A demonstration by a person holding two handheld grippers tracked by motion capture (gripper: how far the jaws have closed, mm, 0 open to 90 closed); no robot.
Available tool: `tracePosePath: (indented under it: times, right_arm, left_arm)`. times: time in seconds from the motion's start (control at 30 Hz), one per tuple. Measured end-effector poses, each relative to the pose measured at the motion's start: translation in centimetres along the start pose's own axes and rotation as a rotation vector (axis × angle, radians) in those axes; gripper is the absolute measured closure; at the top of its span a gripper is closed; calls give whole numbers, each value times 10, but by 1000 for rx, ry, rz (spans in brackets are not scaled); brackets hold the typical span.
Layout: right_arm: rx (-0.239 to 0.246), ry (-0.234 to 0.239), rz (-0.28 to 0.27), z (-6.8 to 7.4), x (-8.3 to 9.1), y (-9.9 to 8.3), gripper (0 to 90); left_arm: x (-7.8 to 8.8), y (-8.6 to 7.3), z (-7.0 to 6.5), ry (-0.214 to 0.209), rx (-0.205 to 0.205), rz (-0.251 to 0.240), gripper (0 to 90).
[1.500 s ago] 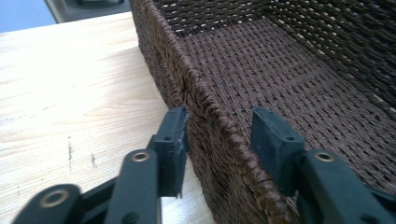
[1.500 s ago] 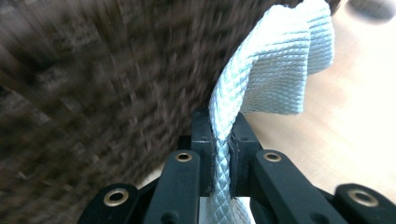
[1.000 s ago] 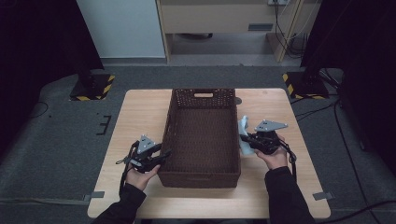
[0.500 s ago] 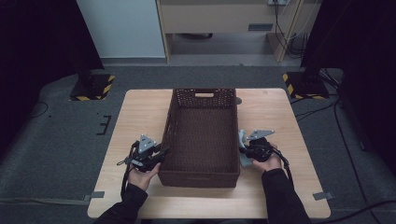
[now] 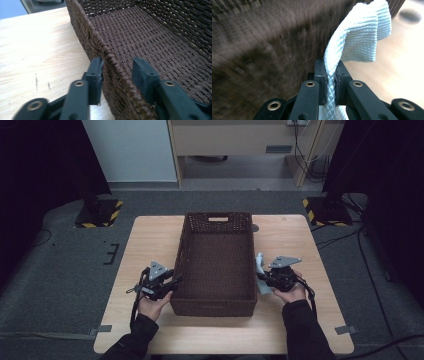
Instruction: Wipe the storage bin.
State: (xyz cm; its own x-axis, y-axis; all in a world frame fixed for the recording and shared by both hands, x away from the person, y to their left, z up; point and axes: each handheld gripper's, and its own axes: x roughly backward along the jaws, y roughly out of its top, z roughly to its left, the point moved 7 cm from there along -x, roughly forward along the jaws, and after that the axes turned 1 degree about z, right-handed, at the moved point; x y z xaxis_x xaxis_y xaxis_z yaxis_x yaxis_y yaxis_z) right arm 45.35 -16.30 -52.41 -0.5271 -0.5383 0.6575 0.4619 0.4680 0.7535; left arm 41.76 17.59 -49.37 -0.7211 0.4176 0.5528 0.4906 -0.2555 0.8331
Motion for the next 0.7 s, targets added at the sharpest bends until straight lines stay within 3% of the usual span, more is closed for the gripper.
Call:
tracePosePath:
  times: [0.2, 0.3, 0.4, 0.5, 0.6, 0.7]
  right_arm:
    - [-15, 8, 99, 4, -18, -21, 839]
    - [-10, 10, 76, 7, -12, -17, 839]
    - [-16, 15, -24, 9, 9, -2, 839]
    - [10, 19, -114, 15, 33, 12, 839]
    - [35, 24, -117, 23, 40, 11, 839]
    - [26, 31, -65, 25, 32, -1, 839]
  left_arm:
    - [8, -1, -1, -32, -24, -9, 487]
    - [9, -6, -3, -48, -47, 13, 501]
    - [9, -7, -4, -70, -36, 13, 536]
    - [8, -7, -6, -72, -34, 15, 601]
    - [8, -7, -6, -69, -18, 8, 618]
    - [8, -7, -6, -59, -2, 9, 644]
